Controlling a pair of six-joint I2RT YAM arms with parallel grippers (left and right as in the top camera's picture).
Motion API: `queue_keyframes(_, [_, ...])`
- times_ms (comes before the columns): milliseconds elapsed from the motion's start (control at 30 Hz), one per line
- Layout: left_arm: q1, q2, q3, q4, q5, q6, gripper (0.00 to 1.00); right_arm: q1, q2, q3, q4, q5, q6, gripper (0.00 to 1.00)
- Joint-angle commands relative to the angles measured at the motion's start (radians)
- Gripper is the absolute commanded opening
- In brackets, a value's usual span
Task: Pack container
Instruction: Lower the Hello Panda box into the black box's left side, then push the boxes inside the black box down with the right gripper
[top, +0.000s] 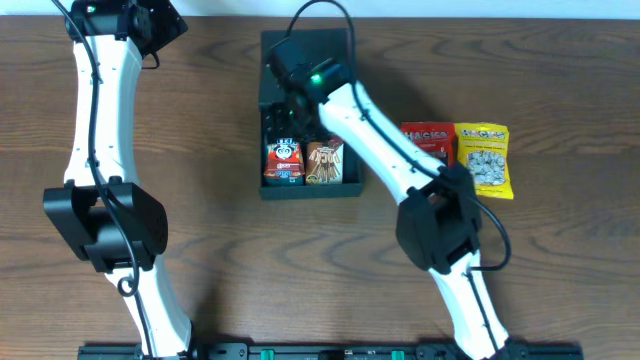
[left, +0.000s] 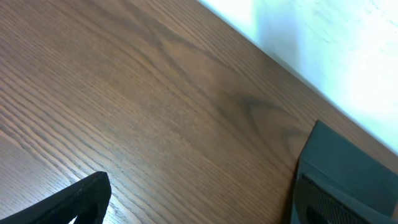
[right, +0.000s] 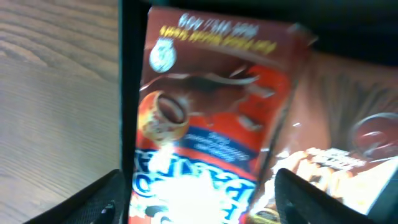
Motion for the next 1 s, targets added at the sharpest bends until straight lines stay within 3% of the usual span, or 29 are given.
queue_keyframes(0, [0.004,-0.001,-0.003,-0.005,-0.014,-0.012,0.95,-0.042,-0.098,0.027,-0.001,-0.022,-0.076,0.71])
queue_keyframes(100, [0.004,-0.001,-0.003,-0.005,-0.014,-0.012,0.95,-0.063,-0.121,0.027,-0.001,-0.024,-0.112,0.60])
queue_keyframes(167, [0.004,-0.001,-0.003,-0.005,-0.014,-0.012,0.95,-0.068,-0.123,0.027,0.000,-0.043,-0.135,0.41])
queue_keyframes(233, [0.004,-0.001,-0.003,-0.004,-0.014,-0.012,0.95,-0.068,-0.116,0.025,-0.001,-0.074,-0.161,0.16])
queue_keyframes(300, [0.004,-0.001,-0.003,-0.002,-0.014,-0.012,0.95,-0.059,-0.098,0.025,-0.001,-0.094,-0.203,0.02])
queue_keyframes(600, [0.004,-0.001,-0.004,-0.001,-0.015,-0.012,0.95,-0.010,-0.009,0.024,-0.032,-0.146,-0.327,0.01])
queue_keyframes(967, [0.004,-0.001,-0.004,-0.002,-0.015,-0.011,0.96,-0.008,0.024,0.029,-0.031,-0.148,-0.356,0.02])
